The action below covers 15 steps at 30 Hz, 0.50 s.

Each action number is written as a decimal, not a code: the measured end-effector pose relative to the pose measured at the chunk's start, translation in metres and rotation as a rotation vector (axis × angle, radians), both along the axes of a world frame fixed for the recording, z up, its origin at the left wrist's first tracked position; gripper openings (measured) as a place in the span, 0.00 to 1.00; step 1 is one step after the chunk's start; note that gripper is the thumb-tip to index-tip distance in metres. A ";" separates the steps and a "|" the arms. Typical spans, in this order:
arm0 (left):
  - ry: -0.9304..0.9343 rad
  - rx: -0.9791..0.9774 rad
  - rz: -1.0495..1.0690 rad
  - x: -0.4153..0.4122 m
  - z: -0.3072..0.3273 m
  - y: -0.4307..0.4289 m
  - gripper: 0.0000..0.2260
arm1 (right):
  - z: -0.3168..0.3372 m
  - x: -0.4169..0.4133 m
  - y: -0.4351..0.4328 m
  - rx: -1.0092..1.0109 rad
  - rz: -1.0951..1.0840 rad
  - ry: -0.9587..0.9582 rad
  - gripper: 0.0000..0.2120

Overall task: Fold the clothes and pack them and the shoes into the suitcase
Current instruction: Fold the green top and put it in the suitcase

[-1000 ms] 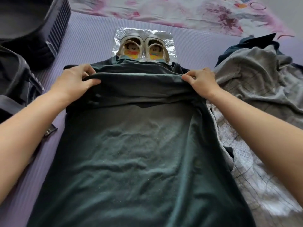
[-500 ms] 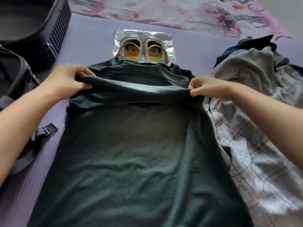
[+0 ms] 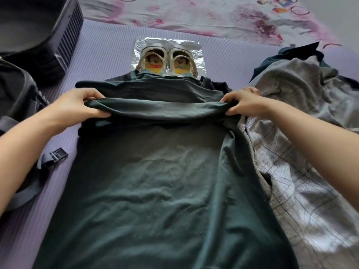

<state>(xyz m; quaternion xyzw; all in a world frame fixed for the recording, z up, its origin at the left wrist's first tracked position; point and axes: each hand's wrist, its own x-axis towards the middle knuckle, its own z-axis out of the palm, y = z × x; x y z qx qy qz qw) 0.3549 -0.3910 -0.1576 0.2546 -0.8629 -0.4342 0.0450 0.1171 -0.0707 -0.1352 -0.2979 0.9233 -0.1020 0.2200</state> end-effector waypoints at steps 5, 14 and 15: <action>0.054 0.512 -0.034 0.002 0.007 -0.005 0.30 | 0.015 -0.005 -0.003 -0.203 -0.105 -0.317 0.07; 0.212 0.416 0.190 -0.004 -0.006 -0.009 0.05 | 0.008 -0.008 -0.013 -0.221 -0.113 -0.346 0.11; 0.221 0.382 0.217 -0.005 -0.007 -0.010 0.05 | 0.007 -0.008 -0.013 -0.242 -0.116 -0.352 0.08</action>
